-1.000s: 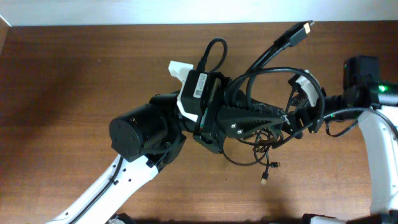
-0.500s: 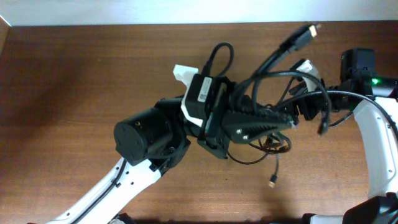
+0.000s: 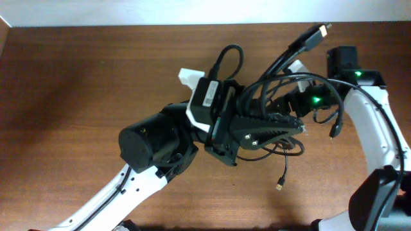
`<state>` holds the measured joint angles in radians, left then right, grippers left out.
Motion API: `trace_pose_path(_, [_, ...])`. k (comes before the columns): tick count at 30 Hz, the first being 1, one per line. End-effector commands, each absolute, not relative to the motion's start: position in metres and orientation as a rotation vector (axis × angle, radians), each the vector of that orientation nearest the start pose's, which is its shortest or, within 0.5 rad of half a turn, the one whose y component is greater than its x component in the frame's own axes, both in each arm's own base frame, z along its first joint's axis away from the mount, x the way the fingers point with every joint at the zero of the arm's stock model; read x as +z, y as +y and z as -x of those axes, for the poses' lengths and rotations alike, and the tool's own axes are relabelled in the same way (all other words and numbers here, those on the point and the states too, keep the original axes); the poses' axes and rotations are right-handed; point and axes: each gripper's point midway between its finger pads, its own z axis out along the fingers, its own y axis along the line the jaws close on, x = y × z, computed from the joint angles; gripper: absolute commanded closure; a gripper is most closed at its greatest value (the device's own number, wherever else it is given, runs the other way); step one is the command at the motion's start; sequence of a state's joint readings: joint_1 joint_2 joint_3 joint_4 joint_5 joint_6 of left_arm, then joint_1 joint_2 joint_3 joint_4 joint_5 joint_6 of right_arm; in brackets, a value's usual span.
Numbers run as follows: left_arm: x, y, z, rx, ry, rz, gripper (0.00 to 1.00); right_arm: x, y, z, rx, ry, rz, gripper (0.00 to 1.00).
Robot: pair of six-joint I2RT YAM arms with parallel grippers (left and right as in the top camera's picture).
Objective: Untangle cables
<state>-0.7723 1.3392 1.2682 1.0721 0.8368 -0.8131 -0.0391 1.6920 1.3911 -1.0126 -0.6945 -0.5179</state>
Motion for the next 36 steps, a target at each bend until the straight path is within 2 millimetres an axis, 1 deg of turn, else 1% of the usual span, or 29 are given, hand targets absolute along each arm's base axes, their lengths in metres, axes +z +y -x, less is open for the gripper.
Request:
trace_pose_path(1, [0.595,-0.291,-0.119,-1.661,0.519,-0.891,1.0,0.134,0.072,-0.379,0.583,2.659,0.551,0.01])
trace_pose_path(4, [0.596,-0.289,-0.114,-1.656,0.499,-0.91,1.0,0.116,0.043,-0.389,0.389,2.756,0.391,0.01])
trace_pose_path(8, [0.598,-0.285,-0.11,-1.652,0.487,-0.912,1.0,0.101,0.014,-0.388,0.292,2.828,0.284,0.01])
trace_pose_path(13, [0.602,-0.279,-0.103,-1.647,0.467,-0.92,1.0,0.098,-0.02,-0.387,0.279,2.845,0.138,0.01])
trace_pose_path(15, [0.605,-0.276,-0.099,-1.643,0.455,-0.922,1.0,0.097,-0.036,-0.387,0.27,2.842,0.077,0.01])
trace_pose_path(16, [0.606,-0.273,-0.097,-1.641,0.448,-0.923,1.0,0.096,-0.046,-0.385,0.267,2.845,0.041,0.01])
trace_pose_path(18, [0.608,-0.27,-0.092,-1.637,0.435,-0.932,1.0,0.095,-0.057,-0.38,0.272,2.856,-0.008,0.01])
trace_pose_path(19, [0.61,-0.267,-0.088,-1.634,0.426,-0.937,1.0,0.094,-0.066,-0.376,0.273,2.864,-0.058,0.01])
trace_pose_path(22, [0.612,-0.263,-0.084,-1.63,0.413,-0.936,1.0,0.094,-0.085,-0.371,0.272,2.861,-0.186,0.01])
trace_pose_path(27, [0.614,-0.26,-0.081,-1.627,0.403,-0.937,1.0,0.093,-0.104,-0.364,0.275,2.857,-0.327,0.01])
trace_pose_path(30, [0.614,-0.26,-0.081,-1.627,0.403,-0.941,1.0,0.093,-0.109,-0.362,0.274,2.857,-0.347,0.01])
trace_pose_path(36, [0.614,-0.259,-0.081,-1.623,0.404,-0.94,1.0,0.093,-0.109,-0.361,0.276,2.858,-0.349,0.01])
